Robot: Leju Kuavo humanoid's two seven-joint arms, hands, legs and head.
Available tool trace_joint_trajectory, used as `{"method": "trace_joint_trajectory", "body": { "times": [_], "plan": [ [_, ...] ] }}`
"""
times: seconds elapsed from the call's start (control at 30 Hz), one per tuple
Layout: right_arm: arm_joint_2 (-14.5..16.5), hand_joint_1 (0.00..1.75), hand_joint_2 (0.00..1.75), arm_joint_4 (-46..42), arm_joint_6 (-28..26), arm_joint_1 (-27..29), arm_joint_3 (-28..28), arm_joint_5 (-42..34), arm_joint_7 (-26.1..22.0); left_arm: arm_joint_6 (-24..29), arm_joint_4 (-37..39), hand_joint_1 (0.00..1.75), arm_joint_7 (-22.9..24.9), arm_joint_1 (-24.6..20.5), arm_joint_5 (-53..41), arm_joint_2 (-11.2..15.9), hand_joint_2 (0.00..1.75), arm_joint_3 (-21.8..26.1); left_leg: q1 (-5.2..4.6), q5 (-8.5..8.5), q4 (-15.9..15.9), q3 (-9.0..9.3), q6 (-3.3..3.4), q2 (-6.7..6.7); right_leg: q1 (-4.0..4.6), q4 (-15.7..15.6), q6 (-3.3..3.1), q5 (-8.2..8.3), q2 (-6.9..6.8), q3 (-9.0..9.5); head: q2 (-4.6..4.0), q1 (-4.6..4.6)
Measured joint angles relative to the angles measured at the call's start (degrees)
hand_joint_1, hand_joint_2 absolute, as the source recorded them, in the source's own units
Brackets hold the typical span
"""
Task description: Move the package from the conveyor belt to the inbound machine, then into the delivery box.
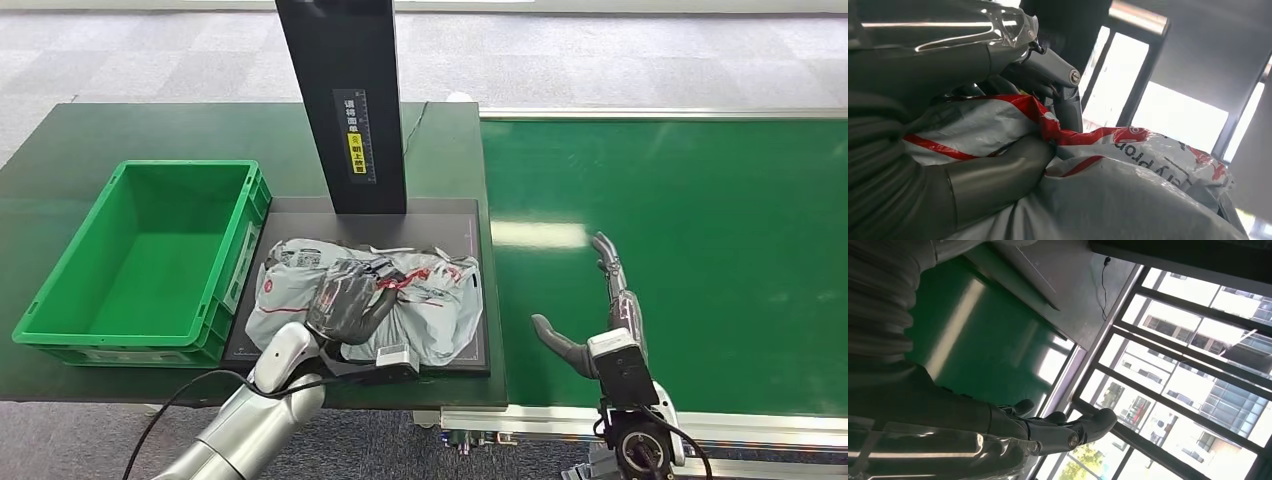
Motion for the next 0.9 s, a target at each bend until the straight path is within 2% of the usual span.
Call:
{"method": "trace_joint_trajectory", "body": {
  "times": [0.17,0.27,0.37,0.57,0.73,0.9],
  "plan": [
    [0.0,0.00,1.75,-0.3,0.0,0.1,-0.3,-0.6,0.0,8.9,-6.5,1.75,-4.2,1.7,0.1,0.3,1.75,1.6,0.00,0.00,0.0,-0.01,0.00,0.00,0.00,0.0,0.00,0.00,0.00,0.00,0.00,-0.01],
    [0.0,0.00,1.75,-0.3,0.0,0.1,-0.3,-0.9,-0.1,10.1,-10.7,1.75,-5.3,2.6,-0.8,0.4,1.75,2.6,0.00,0.00,0.0,-0.02,0.00,0.00,0.00,0.0,0.00,0.00,0.00,0.00,0.00,-0.01],
    [0.0,0.00,1.75,-0.3,-0.4,0.2,-0.3,-1.2,-0.5,10.4,-14.9,1.75,-6.0,3.3,-4.0,-0.2,1.75,5.5,0.00,0.00,0.0,-0.01,0.00,0.00,0.00,0.0,0.00,0.00,0.00,-0.01,0.00,0.01],
    [-0.3,0.00,1.75,-0.4,-1.3,1.6,-0.3,-1.5,-0.9,10.6,-16.6,1.75,0.5,0.5,-8.3,-0.7,1.75,14.0,0.01,0.02,0.0,0.01,0.00,0.00,0.01,0.0,0.00,0.00,0.00,-0.01,0.00,-0.01],
    [-0.6,0.00,1.75,-0.9,-2.1,2.5,-0.3,-1.6,-0.8,10.6,-11.3,1.75,10.0,-5.6,-10.7,0.2,1.75,19.9,0.01,0.05,0.0,0.01,-0.02,0.03,0.02,0.0,-0.01,0.02,0.02,-0.01,0.00,0.00],
    [-0.9,0.00,1.75,-1.0,-2.1,2.5,-0.3,-1.7,-0.7,10.6,-4.2,1.75,11.0,-11.0,-8.9,1.7,1.75,24.3,0.01,0.06,0.0,0.00,-0.02,0.02,0.02,0.0,-0.01,0.02,0.02,-0.01,0.00,0.00]
  ]
}}
